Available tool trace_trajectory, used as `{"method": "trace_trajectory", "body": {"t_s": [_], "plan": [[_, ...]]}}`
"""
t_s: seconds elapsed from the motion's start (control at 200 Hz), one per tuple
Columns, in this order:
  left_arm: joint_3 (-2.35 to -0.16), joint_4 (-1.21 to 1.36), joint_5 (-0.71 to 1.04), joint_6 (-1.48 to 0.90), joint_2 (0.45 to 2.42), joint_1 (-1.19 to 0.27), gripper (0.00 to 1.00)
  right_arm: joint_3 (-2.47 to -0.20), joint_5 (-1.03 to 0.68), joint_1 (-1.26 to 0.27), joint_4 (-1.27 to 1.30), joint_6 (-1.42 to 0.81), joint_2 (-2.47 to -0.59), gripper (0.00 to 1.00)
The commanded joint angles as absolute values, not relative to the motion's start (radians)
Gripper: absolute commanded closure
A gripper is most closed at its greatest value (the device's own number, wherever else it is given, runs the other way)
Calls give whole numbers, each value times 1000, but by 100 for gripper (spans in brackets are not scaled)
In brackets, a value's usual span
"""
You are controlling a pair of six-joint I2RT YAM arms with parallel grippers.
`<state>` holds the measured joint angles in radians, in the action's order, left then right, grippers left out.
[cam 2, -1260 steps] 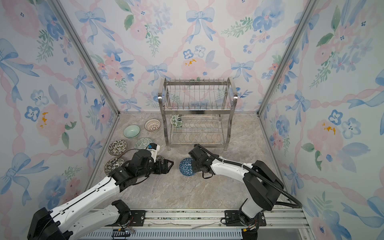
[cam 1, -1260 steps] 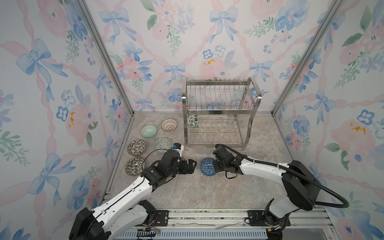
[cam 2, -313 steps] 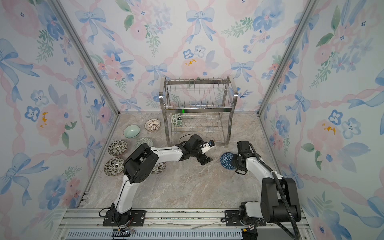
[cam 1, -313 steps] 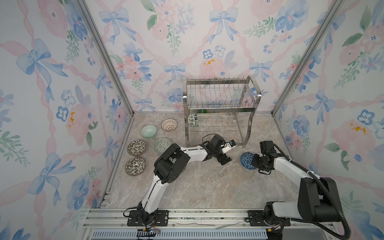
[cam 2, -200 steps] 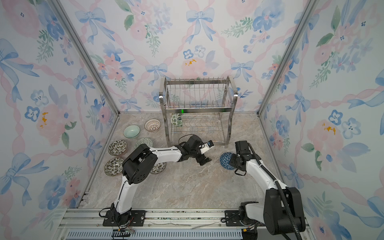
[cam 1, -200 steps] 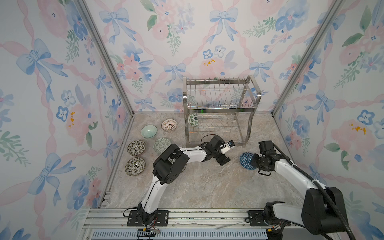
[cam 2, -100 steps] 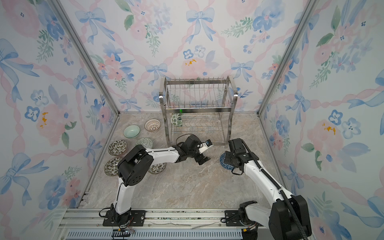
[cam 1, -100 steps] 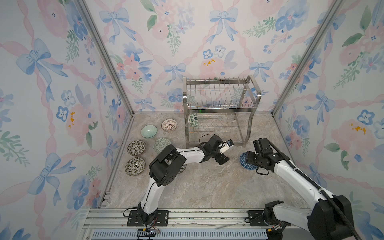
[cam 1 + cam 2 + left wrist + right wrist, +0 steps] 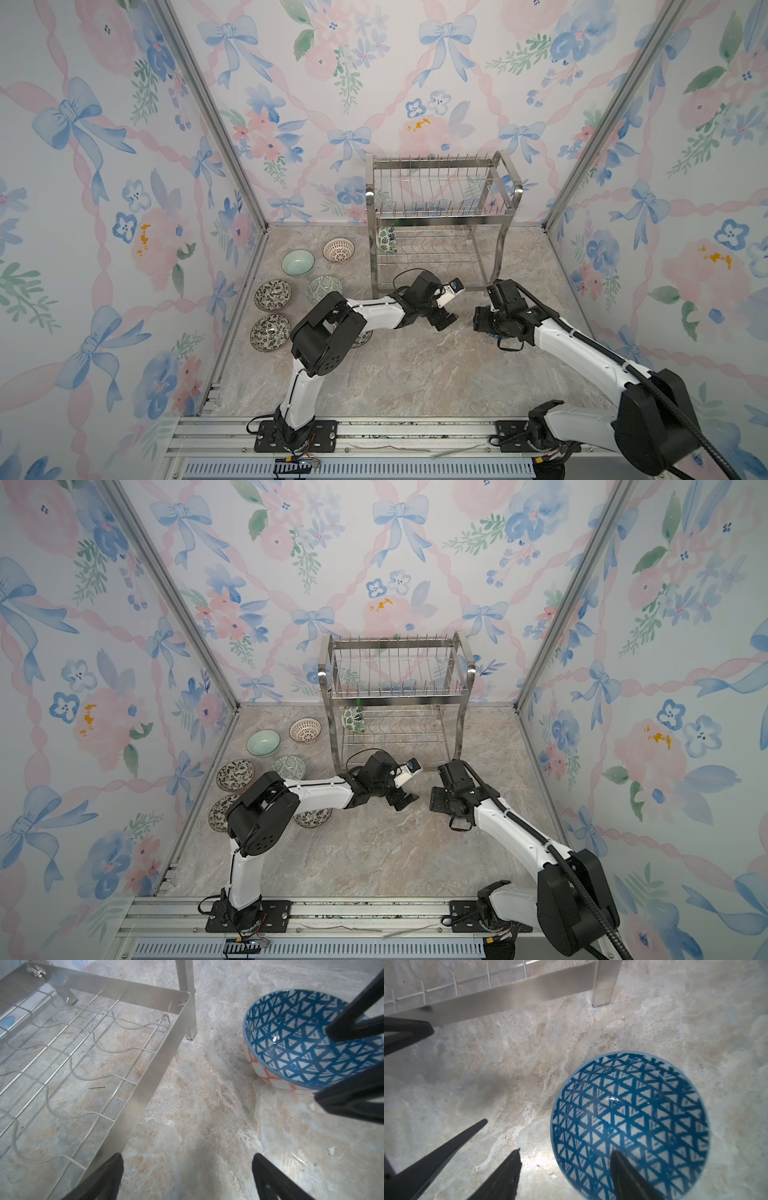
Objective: Load the bowls into the dish rack
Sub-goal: 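Lift the blue triangle-print bowl off the table with the right gripper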
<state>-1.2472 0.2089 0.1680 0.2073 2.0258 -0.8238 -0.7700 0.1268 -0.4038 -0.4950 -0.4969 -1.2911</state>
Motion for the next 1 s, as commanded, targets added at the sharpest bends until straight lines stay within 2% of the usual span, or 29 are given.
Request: {"method": "trace_trajectory", "body": {"t_s": [0.0, 0.125, 0.305, 0.59, 0.69, 0.995], "plan": [[-1245, 221, 166, 202, 2000, -813, 2, -779, 98, -417, -456, -496, -1372, 35], [-1255, 221, 163, 215, 2014, -811, 2, -796, 103, -423, -438, -490, -1450, 45], [-1265, 221, 171, 221, 2030, -807, 2, -799, 143, -423, -441, -487, -1477, 72], [-1279, 221, 179, 232, 2056, -807, 2, -811, 186, -422, -480, -465, -1426, 96], [-1291, 219, 175, 245, 2069, -805, 2, -819, 181, -421, -488, -460, -1412, 99], [-1376, 140, 189, 268, 2127, -799, 2, -831, 173, -413, -507, -458, -1379, 99]]}}
